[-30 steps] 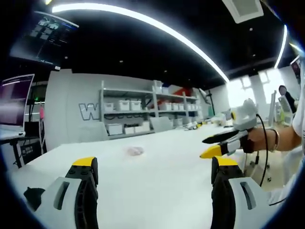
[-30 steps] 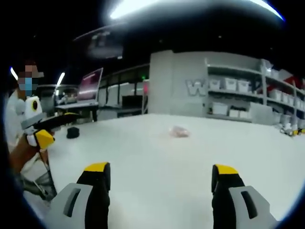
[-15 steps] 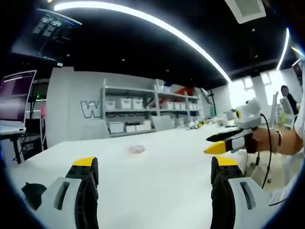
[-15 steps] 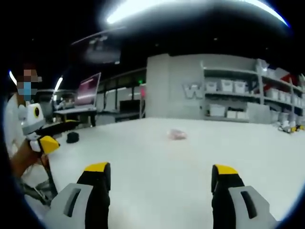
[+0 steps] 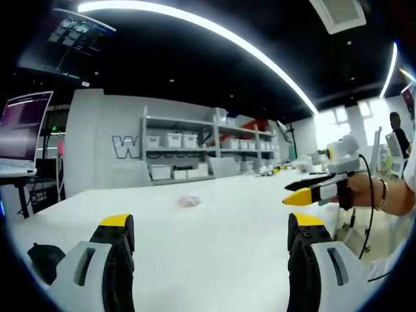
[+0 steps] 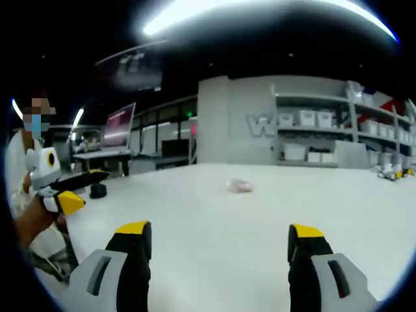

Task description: Open the resealable bag by pulling the two sides of the seal apart until the entire bag opening is separated and visibly accessible.

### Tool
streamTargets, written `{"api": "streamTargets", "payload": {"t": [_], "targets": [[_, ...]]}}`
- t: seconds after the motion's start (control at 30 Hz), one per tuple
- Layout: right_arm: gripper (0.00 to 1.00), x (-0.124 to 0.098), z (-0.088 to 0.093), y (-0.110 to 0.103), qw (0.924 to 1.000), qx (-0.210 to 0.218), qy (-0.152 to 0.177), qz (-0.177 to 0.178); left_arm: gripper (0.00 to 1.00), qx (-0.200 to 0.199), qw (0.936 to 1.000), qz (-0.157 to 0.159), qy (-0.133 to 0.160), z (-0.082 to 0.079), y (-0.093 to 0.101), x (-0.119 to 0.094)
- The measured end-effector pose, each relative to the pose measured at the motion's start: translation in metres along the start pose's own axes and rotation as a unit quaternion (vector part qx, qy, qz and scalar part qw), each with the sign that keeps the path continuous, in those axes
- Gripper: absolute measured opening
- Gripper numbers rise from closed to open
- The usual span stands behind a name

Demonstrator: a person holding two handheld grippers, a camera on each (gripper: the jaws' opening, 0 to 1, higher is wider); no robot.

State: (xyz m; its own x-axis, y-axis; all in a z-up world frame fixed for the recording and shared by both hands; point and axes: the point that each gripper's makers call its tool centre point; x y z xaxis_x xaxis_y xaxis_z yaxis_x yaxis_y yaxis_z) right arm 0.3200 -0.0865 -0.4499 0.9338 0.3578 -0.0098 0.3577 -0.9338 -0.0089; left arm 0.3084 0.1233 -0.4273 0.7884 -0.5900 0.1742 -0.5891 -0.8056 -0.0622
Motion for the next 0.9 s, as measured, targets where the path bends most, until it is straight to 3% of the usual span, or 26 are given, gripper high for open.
{"api": "streamTargets", "payload": {"t": [0.43, 0.9], "targets": [[0.86, -0.003, 0.007, -0.001, 0.9999, -0.015, -0.007, 0.003, 0.97, -0.002, 0.9997, -0.022, -0.007, 0.009, -0.011, -0.004], [0.87, -0.008, 0.011, 0.001, 0.9999, -0.010, -0.008, 0.003, 0.97, -0.008, 0.9998, -0.016, -0.004, 0.010, -0.004, -0.007]]}}
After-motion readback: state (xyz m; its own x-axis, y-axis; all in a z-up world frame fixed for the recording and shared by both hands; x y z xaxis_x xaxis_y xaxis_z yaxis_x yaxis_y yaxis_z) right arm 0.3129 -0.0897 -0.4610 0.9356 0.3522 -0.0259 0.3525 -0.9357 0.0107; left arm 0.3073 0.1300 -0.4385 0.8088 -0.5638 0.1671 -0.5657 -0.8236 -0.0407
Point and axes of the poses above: the point that each gripper's makers call its tool centre point, and the gripper's own axes: x roughly forward along the fingers, y roughly to its right, z roughly out of its underside, and after that the axes turned 4 degrees about y, right-handed
